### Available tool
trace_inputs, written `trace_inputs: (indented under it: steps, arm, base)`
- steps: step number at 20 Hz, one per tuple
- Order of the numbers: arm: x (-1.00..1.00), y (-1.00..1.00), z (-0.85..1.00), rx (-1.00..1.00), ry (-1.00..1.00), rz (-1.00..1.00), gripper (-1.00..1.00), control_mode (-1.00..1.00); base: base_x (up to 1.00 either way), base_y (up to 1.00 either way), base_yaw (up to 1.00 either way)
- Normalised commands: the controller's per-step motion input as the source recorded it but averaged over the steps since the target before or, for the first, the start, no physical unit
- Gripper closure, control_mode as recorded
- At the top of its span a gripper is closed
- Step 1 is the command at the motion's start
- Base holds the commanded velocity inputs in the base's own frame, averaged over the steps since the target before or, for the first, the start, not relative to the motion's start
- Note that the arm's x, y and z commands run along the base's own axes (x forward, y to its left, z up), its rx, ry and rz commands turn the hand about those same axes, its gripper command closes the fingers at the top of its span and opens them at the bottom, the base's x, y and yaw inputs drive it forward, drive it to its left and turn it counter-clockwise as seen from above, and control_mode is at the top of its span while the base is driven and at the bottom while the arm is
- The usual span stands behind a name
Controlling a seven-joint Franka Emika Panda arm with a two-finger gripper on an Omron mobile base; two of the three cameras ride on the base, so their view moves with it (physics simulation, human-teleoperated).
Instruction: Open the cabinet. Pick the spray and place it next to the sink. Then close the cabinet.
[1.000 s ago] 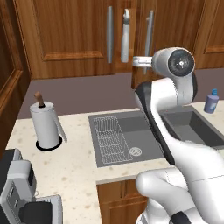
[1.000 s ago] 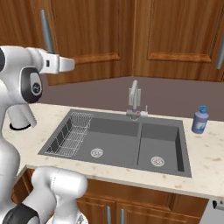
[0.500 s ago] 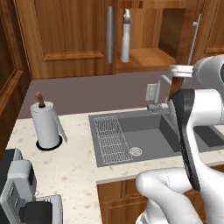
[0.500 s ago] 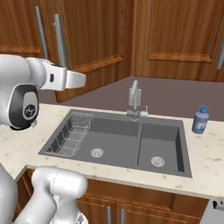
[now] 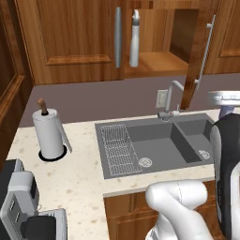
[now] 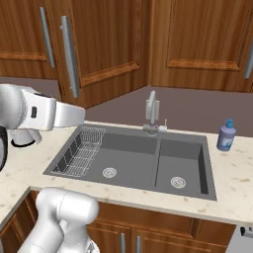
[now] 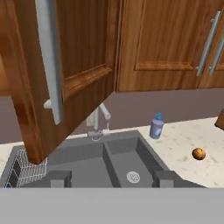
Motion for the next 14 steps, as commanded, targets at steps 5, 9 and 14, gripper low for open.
trace_inputs:
  steps: [5,9,14]
  arm:
    - [-0.91,0.96,-0.24,-0.21,-0.01,0.0,-1.0,-1.0]
    - [-0.02,1.0,0.12,-0.28,0.09,-0.02,-1.0,-1.0]
    - [0.6,0.9,0.23,-0.24,0.18,0.0,-1.0,-1.0]
  base:
    - [0.0,0.0,0.0]
    - [0.0,0.0,0.0]
    - [0.0,0.0,0.0]
